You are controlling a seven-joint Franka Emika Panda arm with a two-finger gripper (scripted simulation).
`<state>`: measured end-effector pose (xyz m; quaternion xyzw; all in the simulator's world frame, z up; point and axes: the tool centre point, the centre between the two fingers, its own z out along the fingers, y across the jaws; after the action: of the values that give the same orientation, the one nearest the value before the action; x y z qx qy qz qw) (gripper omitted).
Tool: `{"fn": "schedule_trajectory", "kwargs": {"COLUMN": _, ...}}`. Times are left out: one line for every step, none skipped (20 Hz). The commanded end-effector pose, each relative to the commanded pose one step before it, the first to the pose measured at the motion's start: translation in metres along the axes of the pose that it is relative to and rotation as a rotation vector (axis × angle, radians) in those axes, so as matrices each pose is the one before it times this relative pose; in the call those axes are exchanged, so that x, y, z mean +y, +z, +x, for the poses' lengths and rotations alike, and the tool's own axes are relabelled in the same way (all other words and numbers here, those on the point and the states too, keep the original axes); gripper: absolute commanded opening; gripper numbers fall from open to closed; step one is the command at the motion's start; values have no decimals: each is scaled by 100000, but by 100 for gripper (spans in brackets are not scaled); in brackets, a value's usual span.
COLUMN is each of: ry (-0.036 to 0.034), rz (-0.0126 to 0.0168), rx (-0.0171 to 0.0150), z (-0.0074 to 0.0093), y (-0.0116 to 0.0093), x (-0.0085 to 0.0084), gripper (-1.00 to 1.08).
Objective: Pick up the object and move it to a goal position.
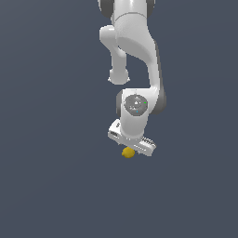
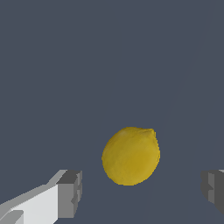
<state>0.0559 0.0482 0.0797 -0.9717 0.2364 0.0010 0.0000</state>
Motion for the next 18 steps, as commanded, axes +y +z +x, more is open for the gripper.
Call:
{"fn": "schedule_trajectory", "kwargs": {"ry": 1028, "rz": 40, "rx": 191, "z": 102, "y": 128, "x": -96, "gripper": 100}}
{"fn": "schedule_trajectory", "kwargs": {"ry": 68, "rz": 1, "rx": 10, "z": 7, "y": 10, "x": -4, "gripper": 100}}
{"fn": "schedule_trajectory", "kwargs": {"ry": -439, "rz": -32, "rx": -106, "z": -56, "y": -33, "x": 32, "gripper": 100}}
{"fn": "schedule_trajectory", "kwargs": {"ry": 0, "rz": 0, "rx": 0, "z": -1, "y": 38, "x": -2, "gripper": 100}}
{"fn": "schedule_trajectory", "kwargs": {"ry": 0, "rz": 0, "rx": 0, "z": -4, "y": 114, "x": -5, "gripper": 100}}
{"fn": "schedule_trajectory", "kwargs": {"ry": 0, "rz": 0, "rx": 0, "z": -7, "y": 189, "x": -9, "gripper": 100}}
{"fn": "schedule_trajectory", "kwargs": {"ry": 67, "rz": 5, "rx": 15, "z": 12, "y": 253, "x": 27, "gripper": 100}}
{"fn": "schedule_trajectory", "kwargs": {"ry": 0, "rz": 0, "rx": 0, "z": -14, "y": 338, "x": -15, "gripper": 100}}
{"fn": "schedule_trajectory", "kwargs": {"ry": 67, "rz": 5, "rx": 15, "z": 4, "y": 401, "x": 22, "gripper": 100}}
{"fn": "schedule_trajectory", "kwargs": {"ry": 0, "rz": 0, "rx": 0, "z": -24, "y": 484, "x": -19, "gripper": 100}}
{"fn": "schedule_trajectory", "kwargs": {"ry": 95, "rz": 7, "rx": 21, "z": 4, "y": 539, "x": 34, "gripper": 100}}
{"fn": "schedule_trajectory", "kwargs": {"ry": 0, "rz": 0, "rx": 0, "z": -33, "y": 608, "x": -22, "gripper": 100}}
{"fn": "schedule_trajectory", "kwargs": {"ry": 95, "rz": 6, "rx": 21, "z": 3, "y": 537, "x": 34, "gripper": 100}}
{"fn": "schedule_trajectory", "kwargs": {"ry": 0, "rz": 0, "rx": 0, "z": -23, "y": 469, "x": -19, "gripper": 100}}
{"fn": "schedule_trajectory", "kwargs": {"ry": 67, "rz": 5, "rx": 15, "z": 9, "y": 377, "x": 20, "gripper": 100}}
{"fn": "schedule_trajectory", "kwargs": {"ry": 0, "rz": 0, "rx": 0, "z": -4, "y": 305, "x": -18, "gripper": 100}}
{"fn": "schedule_trajectory", "kwargs": {"ry": 67, "rz": 5, "rx": 16, "z": 31, "y": 212, "x": 19, "gripper": 100}}
{"fn": "schedule_trajectory", "kwargs": {"ry": 0, "rz": 0, "rx": 0, "z": 19, "y": 142, "x": -21, "gripper": 100}}
